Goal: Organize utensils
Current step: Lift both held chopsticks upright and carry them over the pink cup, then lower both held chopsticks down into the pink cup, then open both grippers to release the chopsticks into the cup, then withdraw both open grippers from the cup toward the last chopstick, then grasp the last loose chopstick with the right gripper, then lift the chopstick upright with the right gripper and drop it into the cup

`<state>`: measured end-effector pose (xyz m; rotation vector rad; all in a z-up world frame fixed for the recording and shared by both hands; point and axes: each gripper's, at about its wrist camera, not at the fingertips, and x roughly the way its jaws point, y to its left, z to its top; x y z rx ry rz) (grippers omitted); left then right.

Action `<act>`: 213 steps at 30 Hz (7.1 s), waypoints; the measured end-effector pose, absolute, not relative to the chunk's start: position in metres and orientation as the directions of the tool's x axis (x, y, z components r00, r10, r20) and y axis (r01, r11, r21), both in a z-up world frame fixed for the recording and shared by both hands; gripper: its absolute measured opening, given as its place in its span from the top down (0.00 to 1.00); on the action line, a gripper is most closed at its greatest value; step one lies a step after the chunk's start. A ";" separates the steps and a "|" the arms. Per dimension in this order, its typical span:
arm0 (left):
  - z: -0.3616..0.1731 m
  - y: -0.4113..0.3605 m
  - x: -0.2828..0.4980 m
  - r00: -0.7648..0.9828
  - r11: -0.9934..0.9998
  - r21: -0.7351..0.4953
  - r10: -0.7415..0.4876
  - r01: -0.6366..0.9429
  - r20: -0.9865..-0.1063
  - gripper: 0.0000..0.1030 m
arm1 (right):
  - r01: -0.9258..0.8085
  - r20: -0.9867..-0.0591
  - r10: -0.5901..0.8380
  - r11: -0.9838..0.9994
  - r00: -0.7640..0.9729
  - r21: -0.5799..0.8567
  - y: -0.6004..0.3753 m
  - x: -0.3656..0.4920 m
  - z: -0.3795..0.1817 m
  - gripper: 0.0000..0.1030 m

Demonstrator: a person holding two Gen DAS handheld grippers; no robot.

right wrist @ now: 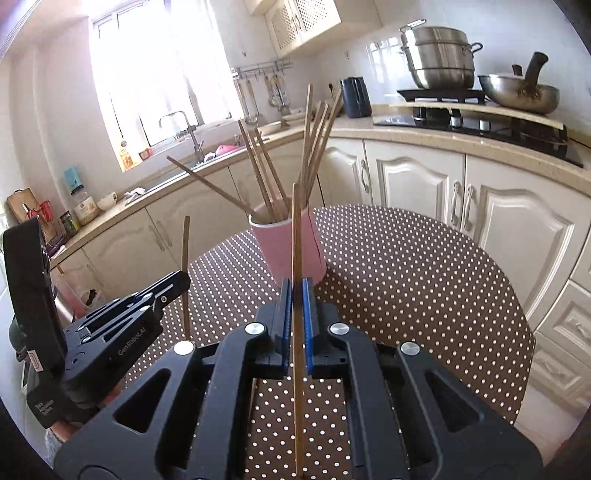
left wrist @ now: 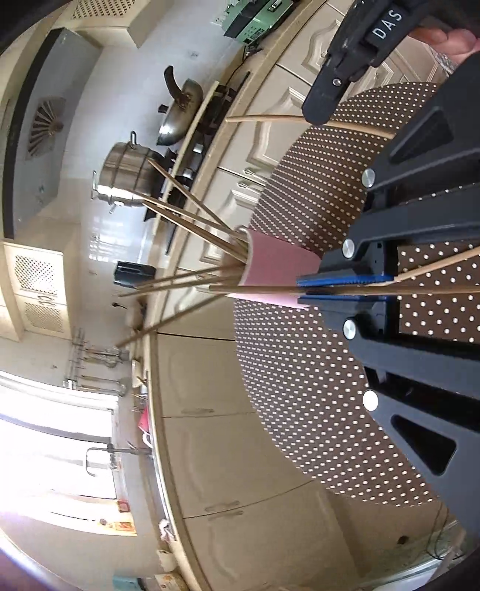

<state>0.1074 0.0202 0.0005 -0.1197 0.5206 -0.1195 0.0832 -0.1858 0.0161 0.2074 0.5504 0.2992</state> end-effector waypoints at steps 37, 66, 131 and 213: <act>0.101 0.011 0.145 0.966 0.993 -0.086 -0.102 0.084 -0.237 0.95 | -0.239 -0.276 0.291 0.948 0.916 0.208 -0.183 0.136 0.113 0.95; 0.081 0.005 0.251 0.948 0.993 -0.106 -0.082 0.052 -0.308 0.95 | -0.218 -0.383 0.284 0.954 0.879 0.208 -0.148 0.250 0.089 0.94; -0.007 0.058 0.134 0.828 0.999 -0.038 0.002 -0.028 -0.560 0.46 | -0.201 -0.694 0.262 0.965 0.671 0.169 -0.139 0.159 -0.036 0.28; -0.014 0.026 0.270 0.762 0.954 -0.284 -0.250 0.090 -0.597 0.89 | -0.232 -0.478 0.253 0.967 0.841 0.103 -0.136 0.243 0.044 0.55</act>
